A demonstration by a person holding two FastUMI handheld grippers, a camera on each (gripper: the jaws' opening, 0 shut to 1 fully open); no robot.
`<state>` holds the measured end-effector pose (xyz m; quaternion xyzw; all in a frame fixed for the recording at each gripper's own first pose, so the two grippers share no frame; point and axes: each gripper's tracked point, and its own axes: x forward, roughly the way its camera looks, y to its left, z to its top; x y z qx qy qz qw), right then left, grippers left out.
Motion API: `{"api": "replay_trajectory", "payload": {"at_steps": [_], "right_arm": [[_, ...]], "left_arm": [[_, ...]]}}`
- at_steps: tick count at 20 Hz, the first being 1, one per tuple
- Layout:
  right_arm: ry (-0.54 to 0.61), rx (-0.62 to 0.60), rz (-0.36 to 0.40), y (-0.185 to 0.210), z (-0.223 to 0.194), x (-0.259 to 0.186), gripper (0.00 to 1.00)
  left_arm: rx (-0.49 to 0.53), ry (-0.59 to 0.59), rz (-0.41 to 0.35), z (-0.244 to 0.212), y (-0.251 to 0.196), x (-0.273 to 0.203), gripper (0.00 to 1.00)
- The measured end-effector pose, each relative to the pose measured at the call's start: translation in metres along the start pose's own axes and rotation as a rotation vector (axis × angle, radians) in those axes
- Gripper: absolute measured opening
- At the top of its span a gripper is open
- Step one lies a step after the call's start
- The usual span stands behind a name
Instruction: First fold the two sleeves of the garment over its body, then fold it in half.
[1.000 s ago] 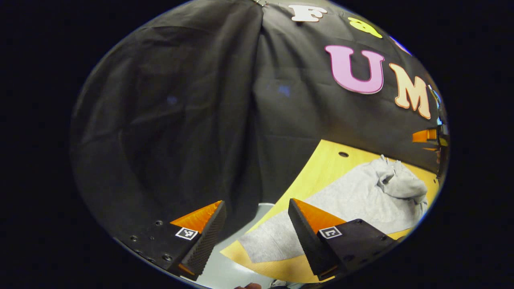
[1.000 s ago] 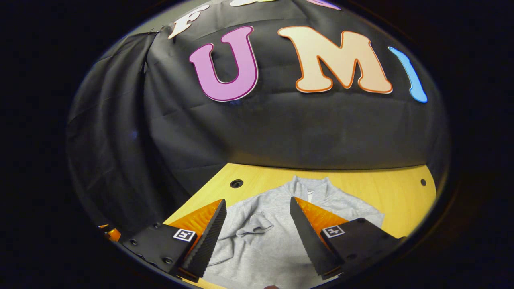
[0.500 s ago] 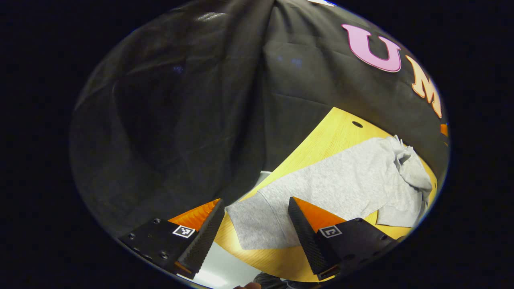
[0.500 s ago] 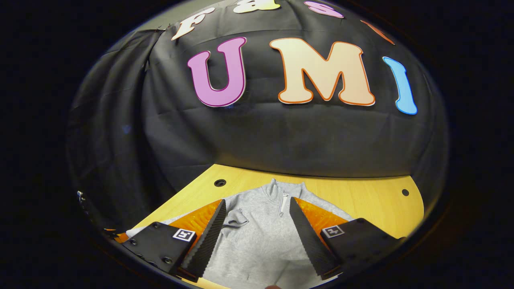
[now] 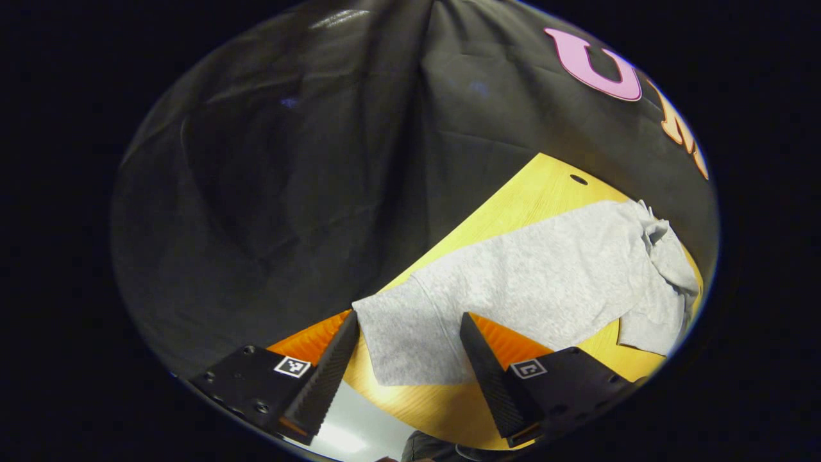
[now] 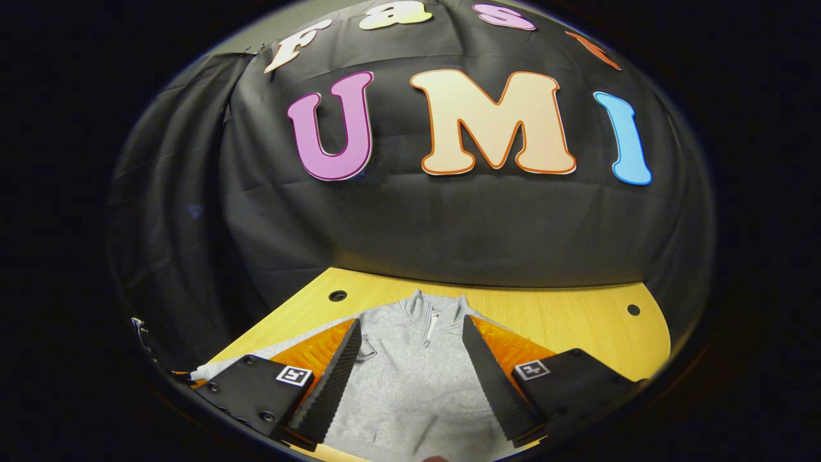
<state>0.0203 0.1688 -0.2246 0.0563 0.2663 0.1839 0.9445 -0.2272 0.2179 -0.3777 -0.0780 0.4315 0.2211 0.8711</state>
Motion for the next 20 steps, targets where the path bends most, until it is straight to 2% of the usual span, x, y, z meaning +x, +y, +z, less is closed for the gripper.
{"api": "replay_trajectory", "payload": {"at_steps": [2, 4, 5, 7, 8, 10, 12, 15, 16, 20], "right_arm": [[-0.011, 0.015, 0.004, -0.004, 0.002, -0.008, 0.98], [-0.023, 0.013, 0.002, -0.011, 0.003, -0.017, 0.98], [-0.026, 0.014, 0.003, -0.014, 0.002, -0.021, 0.98], [-0.025, 0.019, 0.011, -0.019, 0.0, -0.031, 0.95], [-0.024, 0.022, 0.013, -0.022, -0.002, -0.035, 0.98], [-0.028, 0.021, 0.008, -0.032, -0.003, -0.044, 0.99], [-0.041, 0.011, 0.006, -0.042, -0.002, -0.056, 0.98], [-0.061, 0.009, 0.029, -0.05, 0.0, -0.076, 0.98], [-0.064, 0.009, 0.037, -0.053, 0.0, -0.081, 0.98], [-0.053, 0.007, 0.069, -0.064, -0.014, -0.093, 0.98]], "left_arm": [[0.004, -0.025, -0.024, 0.003, -0.005, -0.002, 0.9], [0.012, -0.046, -0.049, 0.004, -0.015, 0.002, 0.58], [0.012, -0.043, -0.06, 0.004, -0.018, 0.002, 0.52], [-0.001, -0.037, -0.09, 0.005, -0.024, 0.0, 0.33], [-0.021, -0.039, -0.093, 0.006, -0.026, 0.001, 0.23], [-0.049, -0.037, -0.086, 0.007, -0.027, 0.002, 0.05], [-0.065, -0.004, -0.057, 0.007, -0.027, 0.002, 0.0], [-0.073, 0.038, -0.031, 0.014, -0.033, 0.004, 0.0], [-0.077, 0.031, -0.027, 0.021, -0.036, 0.003, 0.02], [-0.088, -0.058, -0.027, 0.077, -0.055, -0.004, 0.0]]}}
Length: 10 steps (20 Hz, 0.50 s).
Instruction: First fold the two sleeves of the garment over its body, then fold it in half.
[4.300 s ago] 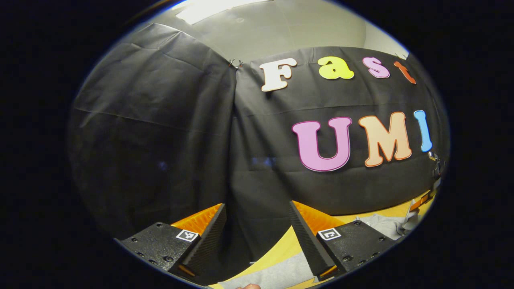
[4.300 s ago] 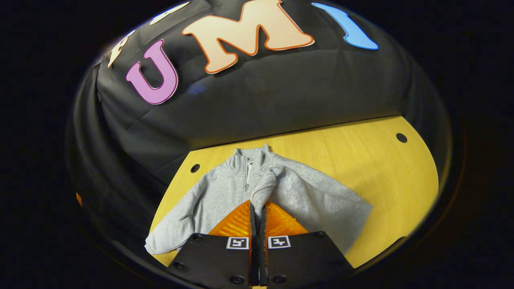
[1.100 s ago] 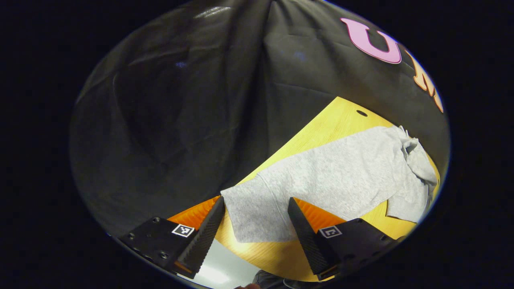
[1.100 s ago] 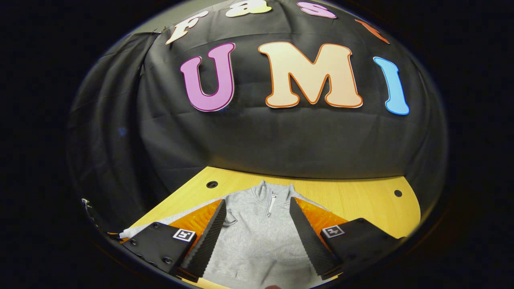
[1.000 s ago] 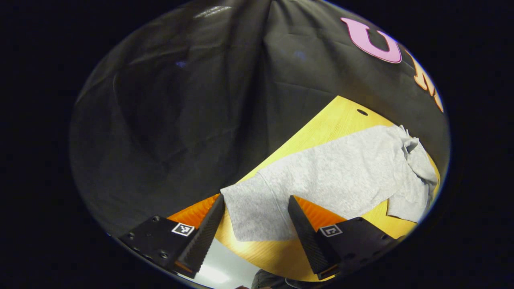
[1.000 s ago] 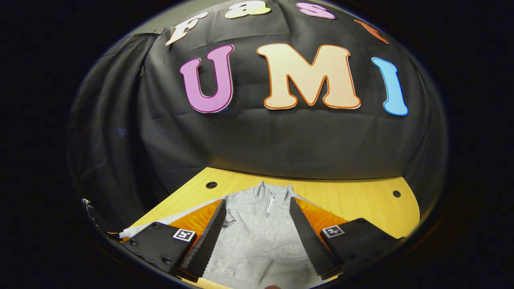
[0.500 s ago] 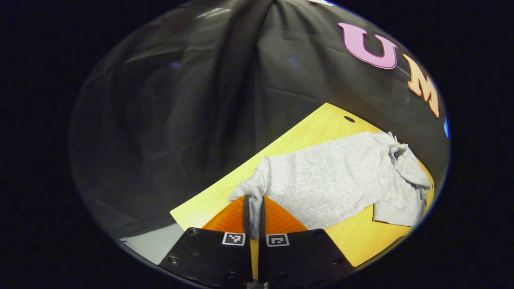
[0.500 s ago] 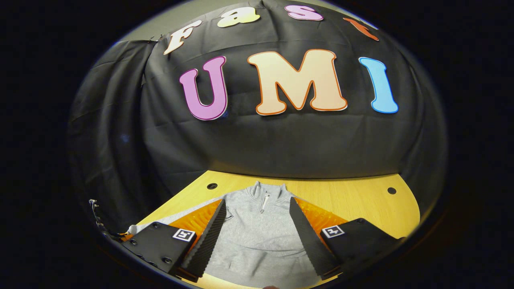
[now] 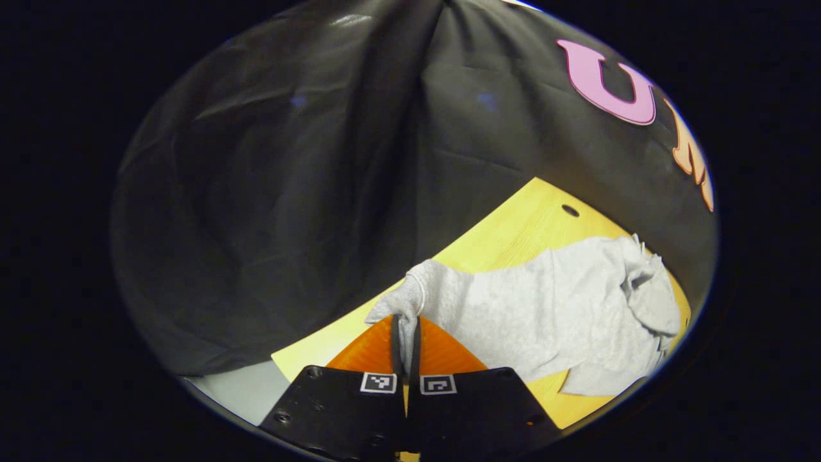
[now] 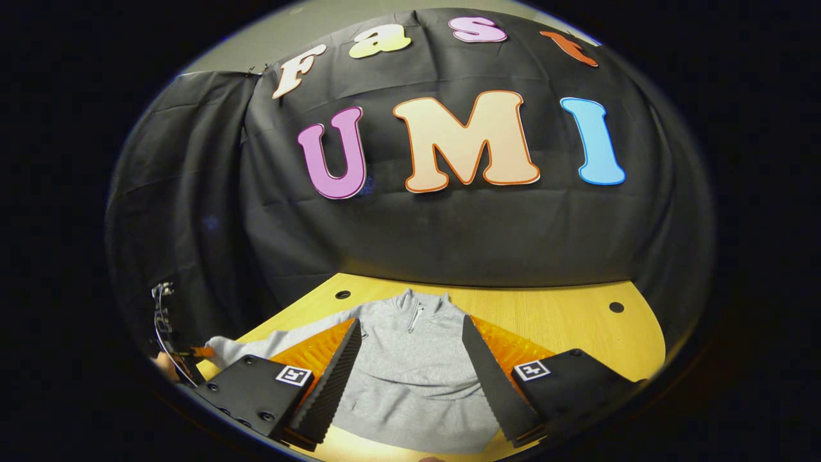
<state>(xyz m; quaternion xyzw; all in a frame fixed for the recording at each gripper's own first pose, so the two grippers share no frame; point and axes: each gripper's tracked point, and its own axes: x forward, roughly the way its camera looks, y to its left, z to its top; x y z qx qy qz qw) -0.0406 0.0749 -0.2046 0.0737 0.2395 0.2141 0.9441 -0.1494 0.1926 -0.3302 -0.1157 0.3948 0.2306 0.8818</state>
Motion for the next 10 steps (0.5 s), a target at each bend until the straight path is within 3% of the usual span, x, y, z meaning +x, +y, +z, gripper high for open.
{"api": "replay_trajectory", "payload": {"at_steps": [4, 10], "right_arm": [[0.004, 0.0, -0.047, -0.017, -0.005, -0.004, 0.98], [0.007, 0.031, -0.111, -0.023, -0.006, -0.006, 0.98]], "left_arm": [[0.024, -0.088, -0.092, 0.057, -0.047, -0.001, 0.0], [0.102, -0.12, -0.235, 0.106, -0.121, 0.012, 0.0]]}}
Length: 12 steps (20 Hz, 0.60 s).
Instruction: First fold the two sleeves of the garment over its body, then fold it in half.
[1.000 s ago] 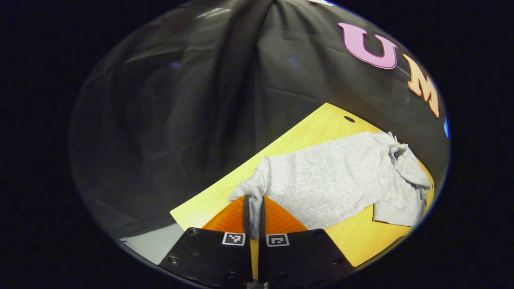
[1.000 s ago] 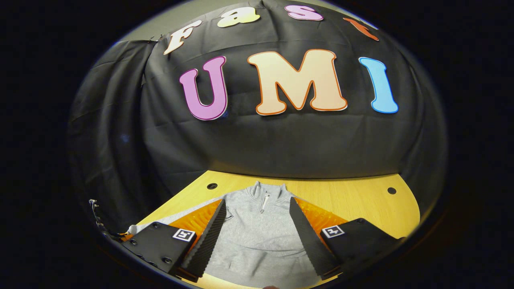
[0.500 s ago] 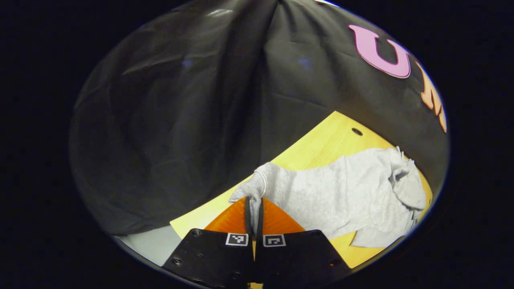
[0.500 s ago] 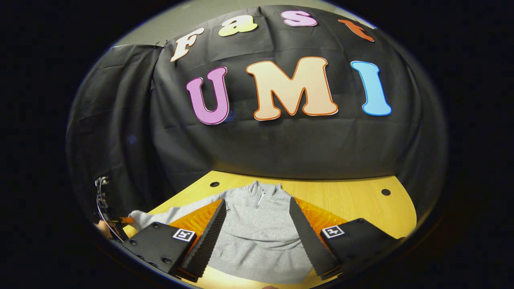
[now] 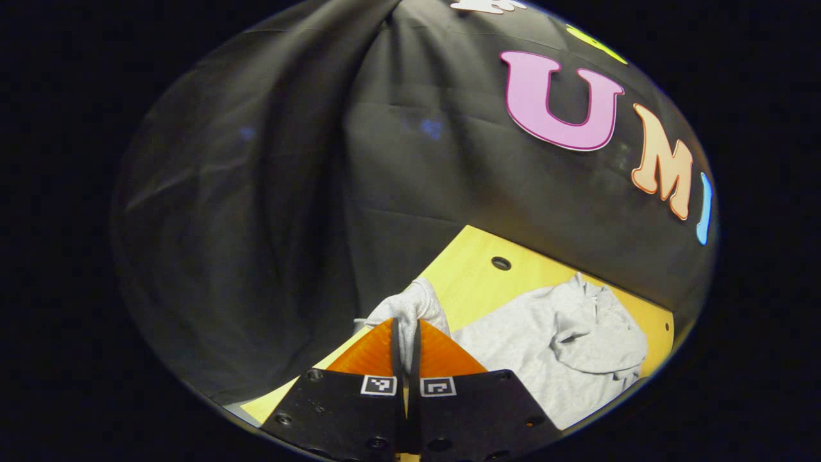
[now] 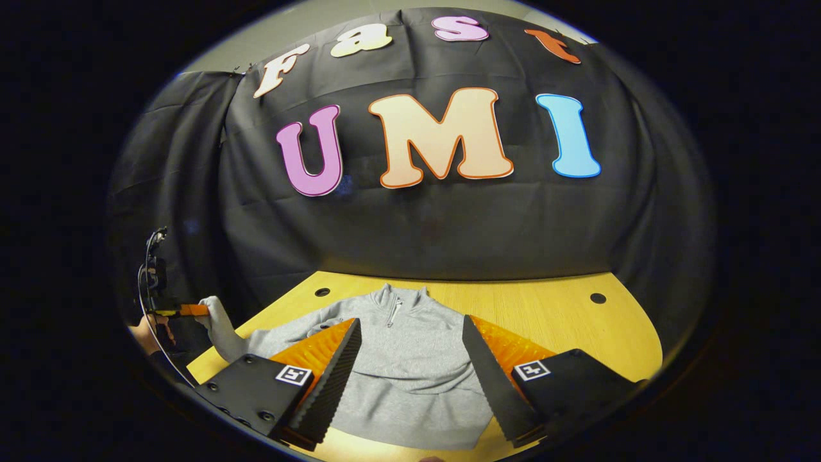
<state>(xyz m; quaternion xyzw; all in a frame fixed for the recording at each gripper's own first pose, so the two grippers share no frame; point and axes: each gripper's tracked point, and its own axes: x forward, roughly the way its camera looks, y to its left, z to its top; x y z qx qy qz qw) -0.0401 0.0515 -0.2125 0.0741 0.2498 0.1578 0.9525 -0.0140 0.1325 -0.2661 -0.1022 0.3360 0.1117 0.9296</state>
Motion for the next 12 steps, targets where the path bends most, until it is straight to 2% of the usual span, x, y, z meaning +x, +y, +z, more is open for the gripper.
{"api": "replay_trajectory", "payload": {"at_steps": [5, 6, 11, 12], "right_arm": [[-0.008, -0.016, -0.05, -0.015, 0.001, -0.01, 0.99], [-0.006, -0.017, -0.063, -0.02, 0.0, -0.014, 0.96], [0.005, 0.011, -0.125, -0.05, -0.006, -0.028, 0.98], [0.01, 0.019, -0.132, -0.055, -0.009, -0.03, 0.95]], "left_arm": [[0.044, -0.006, -0.096, 0.015, -0.054, 0.022, 0.0], [0.052, -0.003, -0.115, 0.017, -0.066, 0.025, 0.02], [0.098, -0.006, -0.227, 0.025, -0.142, 0.033, 0.0], [0.116, -0.005, -0.247, 0.025, -0.157, 0.034, 0.0]]}}
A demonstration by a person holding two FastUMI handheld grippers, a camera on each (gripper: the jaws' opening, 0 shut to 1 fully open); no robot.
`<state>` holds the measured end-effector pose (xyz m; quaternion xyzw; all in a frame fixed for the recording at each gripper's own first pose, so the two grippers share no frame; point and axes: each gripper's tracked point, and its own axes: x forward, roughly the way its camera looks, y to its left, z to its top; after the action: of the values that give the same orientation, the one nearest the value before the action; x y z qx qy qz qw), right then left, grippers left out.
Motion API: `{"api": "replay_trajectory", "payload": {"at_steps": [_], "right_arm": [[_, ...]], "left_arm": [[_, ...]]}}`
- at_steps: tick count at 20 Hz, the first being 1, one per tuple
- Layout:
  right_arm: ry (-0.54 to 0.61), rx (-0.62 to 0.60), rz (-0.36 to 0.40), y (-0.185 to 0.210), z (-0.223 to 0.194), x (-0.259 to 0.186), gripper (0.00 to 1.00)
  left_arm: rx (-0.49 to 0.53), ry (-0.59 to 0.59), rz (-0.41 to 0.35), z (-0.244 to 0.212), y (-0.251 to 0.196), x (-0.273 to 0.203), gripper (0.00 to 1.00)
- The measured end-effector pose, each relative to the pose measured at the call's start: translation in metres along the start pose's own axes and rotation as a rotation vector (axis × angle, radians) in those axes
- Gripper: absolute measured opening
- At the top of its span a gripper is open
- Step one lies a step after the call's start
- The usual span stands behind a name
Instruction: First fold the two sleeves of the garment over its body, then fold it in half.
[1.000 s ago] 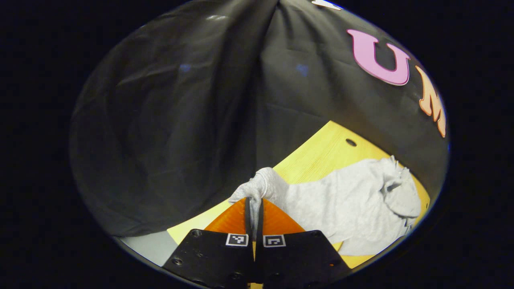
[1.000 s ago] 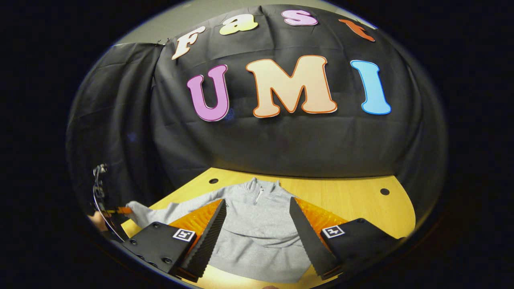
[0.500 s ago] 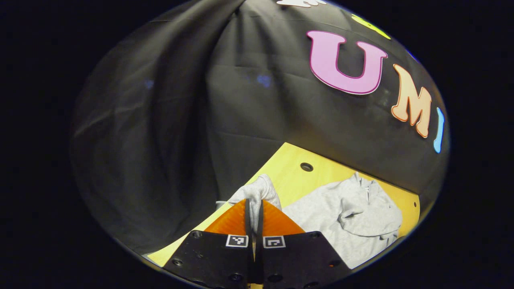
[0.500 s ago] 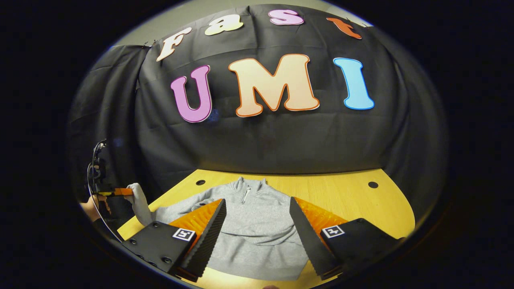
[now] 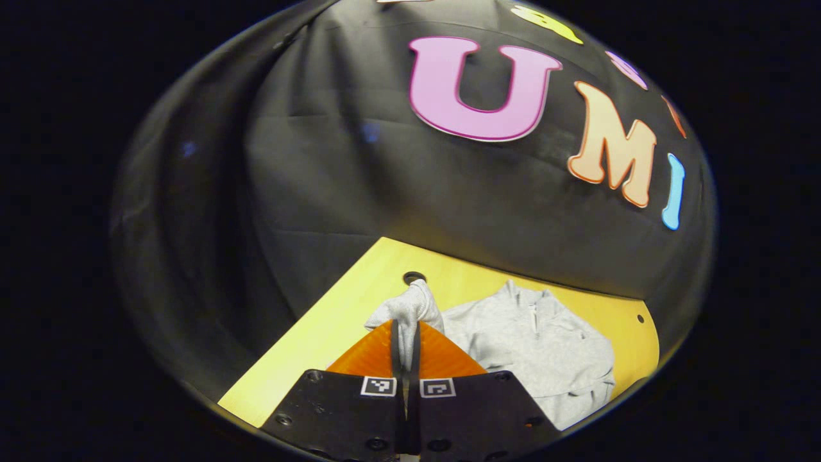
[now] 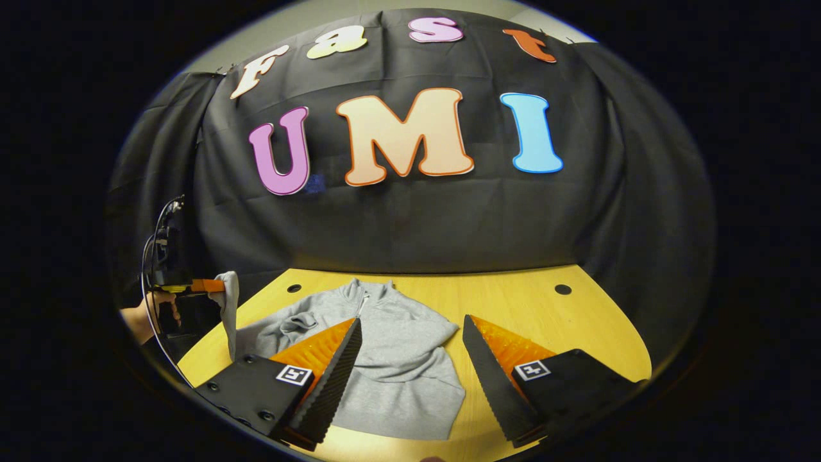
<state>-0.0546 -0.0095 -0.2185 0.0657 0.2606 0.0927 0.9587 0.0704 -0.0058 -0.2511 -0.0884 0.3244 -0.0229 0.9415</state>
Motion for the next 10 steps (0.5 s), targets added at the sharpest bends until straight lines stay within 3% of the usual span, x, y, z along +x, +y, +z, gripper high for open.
{"api": "replay_trajectory", "payload": {"at_steps": [1, 5, 10], "right_arm": [[0.004, 0.009, -0.007, -0.004, -0.003, -0.001, 0.98], [0.011, 0.031, -0.035, -0.023, -0.007, -0.008, 0.95], [0.014, 0.046, -0.084, -0.054, -0.013, -0.028, 0.95]], "left_arm": [[0.016, -0.004, -0.016, 0.006, -0.012, 0.005, 0.0], [0.065, -0.028, -0.1, 0.027, -0.071, 0.019, 0.0], [0.14, -0.009, -0.218, 0.018, -0.148, 0.025, 0.0]]}}
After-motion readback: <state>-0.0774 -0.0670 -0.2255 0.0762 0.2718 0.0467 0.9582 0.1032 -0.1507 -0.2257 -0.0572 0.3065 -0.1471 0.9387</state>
